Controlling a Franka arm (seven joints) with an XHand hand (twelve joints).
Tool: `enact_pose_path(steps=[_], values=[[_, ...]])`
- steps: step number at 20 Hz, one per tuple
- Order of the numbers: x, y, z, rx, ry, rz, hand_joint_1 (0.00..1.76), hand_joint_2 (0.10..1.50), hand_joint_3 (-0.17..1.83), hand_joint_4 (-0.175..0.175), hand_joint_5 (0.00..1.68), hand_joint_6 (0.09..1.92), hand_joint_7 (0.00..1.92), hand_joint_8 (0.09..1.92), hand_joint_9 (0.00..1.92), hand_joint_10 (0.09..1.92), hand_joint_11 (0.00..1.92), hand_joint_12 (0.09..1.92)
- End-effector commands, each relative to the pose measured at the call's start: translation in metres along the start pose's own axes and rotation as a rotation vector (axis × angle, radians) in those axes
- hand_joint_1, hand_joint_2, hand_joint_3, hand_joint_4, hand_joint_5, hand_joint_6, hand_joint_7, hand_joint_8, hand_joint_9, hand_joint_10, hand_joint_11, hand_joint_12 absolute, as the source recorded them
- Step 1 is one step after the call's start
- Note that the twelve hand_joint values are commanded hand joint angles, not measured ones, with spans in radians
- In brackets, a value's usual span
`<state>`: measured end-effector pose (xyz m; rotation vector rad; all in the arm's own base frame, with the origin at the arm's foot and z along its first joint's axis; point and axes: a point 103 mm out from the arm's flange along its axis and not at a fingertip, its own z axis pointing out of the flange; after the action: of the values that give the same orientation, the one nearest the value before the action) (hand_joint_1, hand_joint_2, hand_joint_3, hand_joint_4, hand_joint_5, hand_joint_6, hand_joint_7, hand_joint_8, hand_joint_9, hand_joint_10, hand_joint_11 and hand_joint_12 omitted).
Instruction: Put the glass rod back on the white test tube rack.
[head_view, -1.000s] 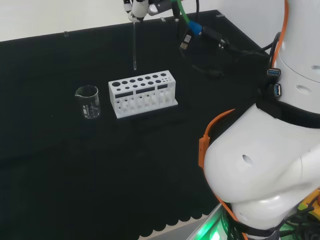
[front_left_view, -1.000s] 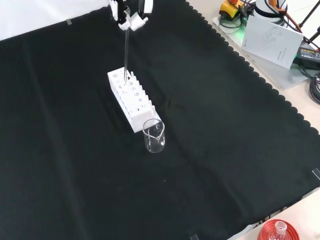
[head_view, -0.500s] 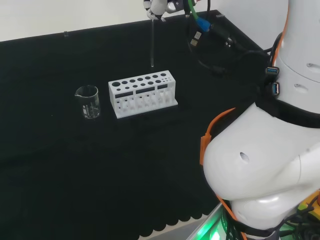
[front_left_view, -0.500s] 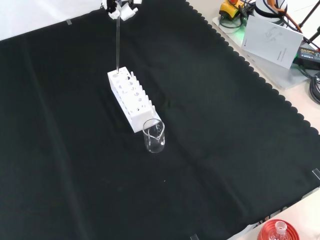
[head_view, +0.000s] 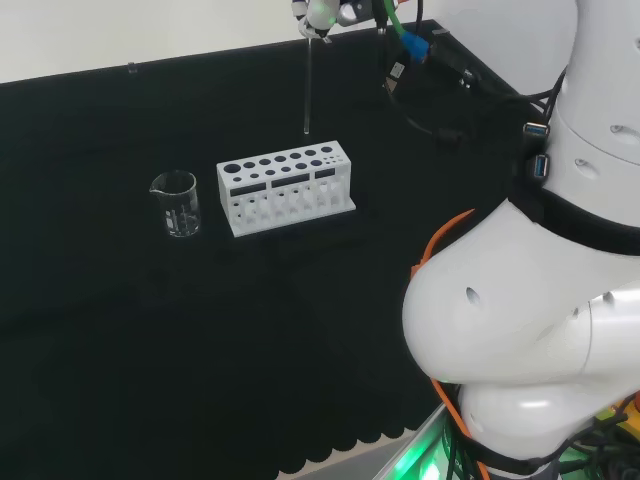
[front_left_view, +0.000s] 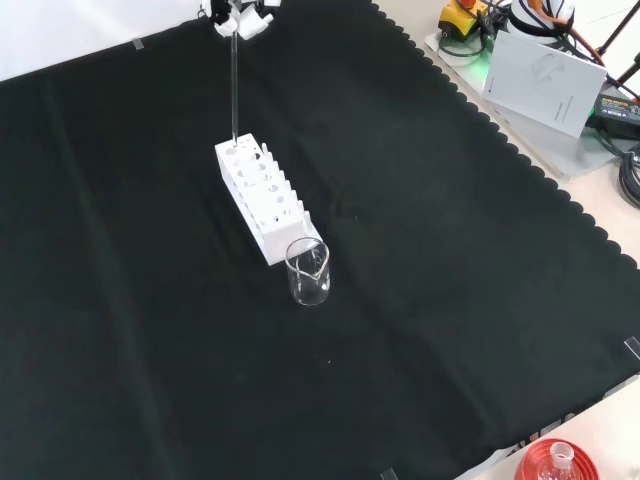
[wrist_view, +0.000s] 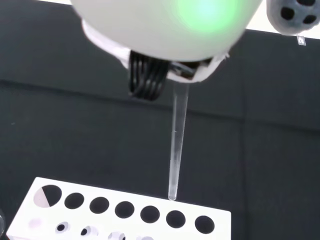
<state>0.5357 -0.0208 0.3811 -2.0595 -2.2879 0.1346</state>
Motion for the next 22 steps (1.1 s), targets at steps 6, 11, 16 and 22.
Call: enact_pose_path(steps=[6, 11, 16, 22], values=[[-0.033, 0.001, 0.030, 0.051, 0.001, 0.038, 1.34, 0.45, 0.93, -0.175, 1.30, 0.61, 1.58, 0.38, 1.84, 0.09, 1.70, 0.36], [-0.035, 0.000, 0.034, 0.060, 0.001, 0.041, 1.34, 0.45, 0.93, -0.175, 1.30, 0.61, 1.58, 0.38, 1.84, 0.09, 1.70, 0.36], [-0.031, 0.003, 0.031, 0.058, -0.005, 0.035, 1.34, 0.45, 0.93, -0.175, 1.30, 0.61, 1.58, 0.38, 1.84, 0.09, 1.70, 0.36], [-0.025, 0.008, 0.022, 0.053, -0.020, 0.026, 1.34, 0.45, 0.93, -0.175, 1.30, 0.61, 1.58, 0.38, 1.84, 0.09, 1.70, 0.36]])
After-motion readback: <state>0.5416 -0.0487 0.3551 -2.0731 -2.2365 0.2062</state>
